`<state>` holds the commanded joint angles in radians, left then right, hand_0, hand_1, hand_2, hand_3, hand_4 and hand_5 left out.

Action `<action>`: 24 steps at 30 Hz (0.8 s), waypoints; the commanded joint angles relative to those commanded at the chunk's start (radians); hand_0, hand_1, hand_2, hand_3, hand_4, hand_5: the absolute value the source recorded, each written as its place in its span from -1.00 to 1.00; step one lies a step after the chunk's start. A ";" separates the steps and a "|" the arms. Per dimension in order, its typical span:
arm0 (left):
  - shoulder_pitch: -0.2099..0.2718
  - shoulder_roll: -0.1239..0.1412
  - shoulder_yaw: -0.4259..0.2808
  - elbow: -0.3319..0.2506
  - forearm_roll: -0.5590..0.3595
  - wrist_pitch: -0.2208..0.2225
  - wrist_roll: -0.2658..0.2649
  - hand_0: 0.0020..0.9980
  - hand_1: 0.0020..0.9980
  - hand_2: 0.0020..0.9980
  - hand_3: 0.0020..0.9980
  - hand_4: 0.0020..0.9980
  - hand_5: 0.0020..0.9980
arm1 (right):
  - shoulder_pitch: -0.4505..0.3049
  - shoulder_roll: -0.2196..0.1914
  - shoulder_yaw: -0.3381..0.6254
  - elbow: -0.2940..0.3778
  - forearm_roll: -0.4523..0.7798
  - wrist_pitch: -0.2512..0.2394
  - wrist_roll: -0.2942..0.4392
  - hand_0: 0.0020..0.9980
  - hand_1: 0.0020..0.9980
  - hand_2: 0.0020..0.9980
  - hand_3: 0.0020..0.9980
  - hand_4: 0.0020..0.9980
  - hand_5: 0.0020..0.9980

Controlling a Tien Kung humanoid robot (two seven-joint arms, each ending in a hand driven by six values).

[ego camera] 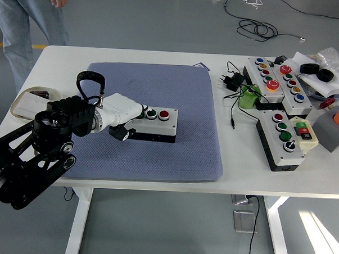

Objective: Pick up the button,place it on the desk,press the button,press the button

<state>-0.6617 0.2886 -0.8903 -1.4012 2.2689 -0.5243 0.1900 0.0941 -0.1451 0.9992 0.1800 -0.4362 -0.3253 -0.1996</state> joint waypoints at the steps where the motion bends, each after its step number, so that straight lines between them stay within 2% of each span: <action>1: -0.001 0.000 0.000 0.002 0.000 -0.001 0.000 -0.70 -0.88 -0.82 0.82 0.12 -1.00 | 0.000 0.000 0.000 0.000 0.000 0.000 0.000 0.58 0.60 0.64 0.50 -0.18 -0.04; 8: -0.004 0.001 0.011 0.004 0.000 -0.047 0.005 -0.70 -0.87 -0.82 0.82 0.12 -1.00 | 0.002 0.000 0.000 0.000 0.001 0.000 0.000 0.58 0.60 0.64 0.50 -0.18 -0.04; 11: -0.005 0.002 0.014 0.000 0.000 -0.053 0.004 -0.70 -0.87 -0.82 0.82 0.12 -1.00 | 0.002 0.000 0.001 0.000 -0.002 0.000 -0.001 0.58 0.60 0.64 0.50 -0.18 -0.04; 15: -0.005 0.003 0.011 -0.009 0.000 -0.033 0.008 -0.69 -0.87 -0.81 0.82 0.13 -1.00 | 0.002 0.001 -0.001 0.000 -0.001 -0.001 -0.003 0.58 0.60 0.64 0.50 -0.18 -0.04; 19: -0.007 0.000 0.002 -0.033 0.000 0.012 0.012 -0.69 -0.86 -0.81 0.82 0.13 -1.00 | 0.000 0.001 -0.001 0.000 0.001 -0.001 -0.003 0.58 0.60 0.64 0.50 -0.18 -0.04; 24: -0.013 -0.009 0.005 -0.044 0.000 0.021 0.013 -0.69 -0.85 -0.81 0.80 0.13 -1.00 | -0.002 0.001 -0.002 0.000 0.000 -0.001 -0.003 0.58 0.60 0.64 0.50 -0.18 -0.04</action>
<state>-0.6747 0.2793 -0.8854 -1.4447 2.2689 -0.5034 0.2028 0.0923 -0.1439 0.9973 0.1800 -0.4357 -0.3266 -0.2024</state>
